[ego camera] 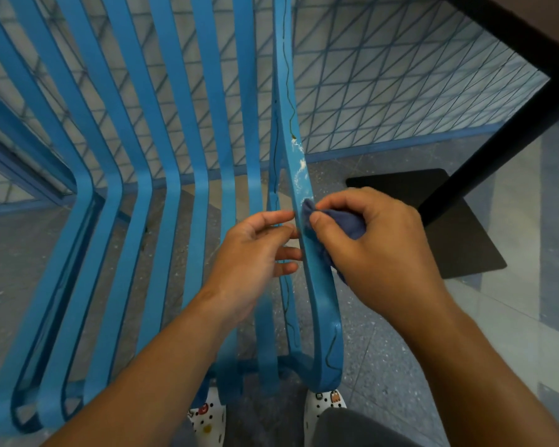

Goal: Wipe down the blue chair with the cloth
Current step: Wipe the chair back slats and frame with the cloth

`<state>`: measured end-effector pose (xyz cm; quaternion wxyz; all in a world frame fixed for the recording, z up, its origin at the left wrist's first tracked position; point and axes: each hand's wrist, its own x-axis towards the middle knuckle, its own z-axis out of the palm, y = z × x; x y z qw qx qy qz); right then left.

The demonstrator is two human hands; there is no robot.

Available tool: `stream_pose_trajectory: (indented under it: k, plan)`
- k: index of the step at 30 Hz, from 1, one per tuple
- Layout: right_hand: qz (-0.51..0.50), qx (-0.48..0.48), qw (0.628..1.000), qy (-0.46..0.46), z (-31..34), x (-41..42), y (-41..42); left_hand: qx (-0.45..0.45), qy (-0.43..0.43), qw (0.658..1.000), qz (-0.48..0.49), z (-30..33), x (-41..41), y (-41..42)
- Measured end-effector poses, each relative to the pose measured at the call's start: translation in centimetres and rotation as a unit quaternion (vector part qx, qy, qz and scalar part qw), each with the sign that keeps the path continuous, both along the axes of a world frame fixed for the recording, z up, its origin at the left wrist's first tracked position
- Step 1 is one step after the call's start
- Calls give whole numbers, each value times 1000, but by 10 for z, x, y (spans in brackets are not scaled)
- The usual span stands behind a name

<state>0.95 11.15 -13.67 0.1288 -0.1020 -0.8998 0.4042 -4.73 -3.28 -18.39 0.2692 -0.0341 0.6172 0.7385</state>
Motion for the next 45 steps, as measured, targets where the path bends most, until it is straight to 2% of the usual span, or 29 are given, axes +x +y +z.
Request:
stream_pose_trajectory:
  k: [2,3,6,10,13,16,23,29,35,37,41,45]
  plan:
    - [12,79,997,-4,-9,-8,-4,27,-27,999,7,-1,-4,-1]
    - [5,82,997,-12,-15,-13,-2,45,-47,998,12,-1,-4,-1]
    - [-64,-8,998,-7,-23,-31,14,61,-70,996,9,-2,-5,-1]
    - [-140,-31,989,24,-14,-30,32,43,-23,999,-13,-1,-5,-2]
    - [-87,-48,995,20,-11,-15,15,33,-2,999,-35,-4,-3,-2]
    - [-26,21,999,0,-19,-16,-4,52,-11,998,-37,-6,-2,-2]
    - [-122,-8,992,31,-21,-44,26,77,-41,996,-35,-3,-3,1]
    - [-20,39,999,12,-20,-37,-4,89,-51,994,-35,-3,-3,2]
    - [-129,-1,991,39,-18,-56,23,79,-49,995,-32,-1,-2,1]
    - [-117,-20,992,41,-13,-49,18,80,-50,995,-31,-2,-3,0]
    - [-41,52,998,-11,-16,-39,-7,86,-52,994,-33,0,-3,1]
    - [-97,15,995,-13,-22,-52,9,77,-52,995,-29,0,-2,1]
